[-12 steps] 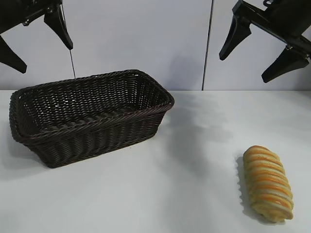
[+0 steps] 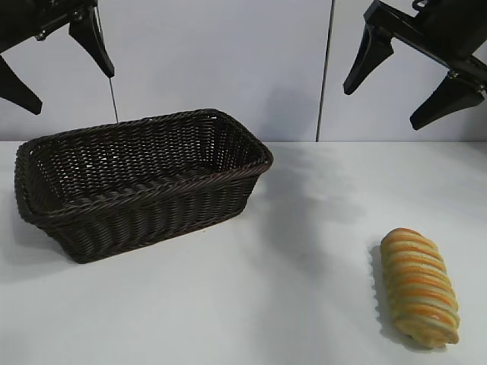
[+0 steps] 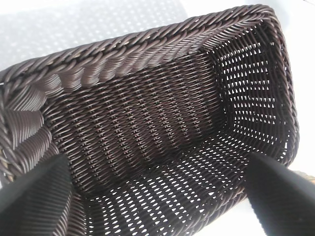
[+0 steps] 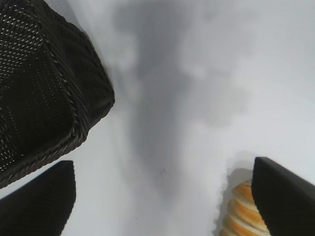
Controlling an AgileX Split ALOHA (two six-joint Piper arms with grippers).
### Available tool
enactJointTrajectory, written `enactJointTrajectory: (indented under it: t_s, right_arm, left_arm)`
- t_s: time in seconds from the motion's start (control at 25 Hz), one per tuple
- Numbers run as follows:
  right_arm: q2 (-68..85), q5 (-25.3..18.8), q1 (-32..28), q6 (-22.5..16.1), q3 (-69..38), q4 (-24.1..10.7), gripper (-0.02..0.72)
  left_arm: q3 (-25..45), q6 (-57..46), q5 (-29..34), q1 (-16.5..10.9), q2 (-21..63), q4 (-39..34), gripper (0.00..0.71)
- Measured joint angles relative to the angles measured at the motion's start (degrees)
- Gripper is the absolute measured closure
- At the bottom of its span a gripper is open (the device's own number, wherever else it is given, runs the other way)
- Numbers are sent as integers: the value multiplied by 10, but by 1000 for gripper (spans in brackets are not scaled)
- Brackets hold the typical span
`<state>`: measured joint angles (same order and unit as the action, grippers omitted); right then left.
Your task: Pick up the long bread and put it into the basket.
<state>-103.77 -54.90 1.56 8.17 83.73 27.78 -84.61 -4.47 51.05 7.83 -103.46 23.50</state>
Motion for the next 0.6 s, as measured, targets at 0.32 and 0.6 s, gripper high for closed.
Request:
enactJointTrajectory:
  t_s: [0.32, 0.6]
  right_arm:
    - [0, 0, 0, 0, 0, 0, 8]
    - [0, 0, 0, 0, 0, 0, 8]
  left_arm:
    - [0, 0, -4, 0, 0, 0, 15]
    - [0, 1, -10, -1, 0, -7, 15]
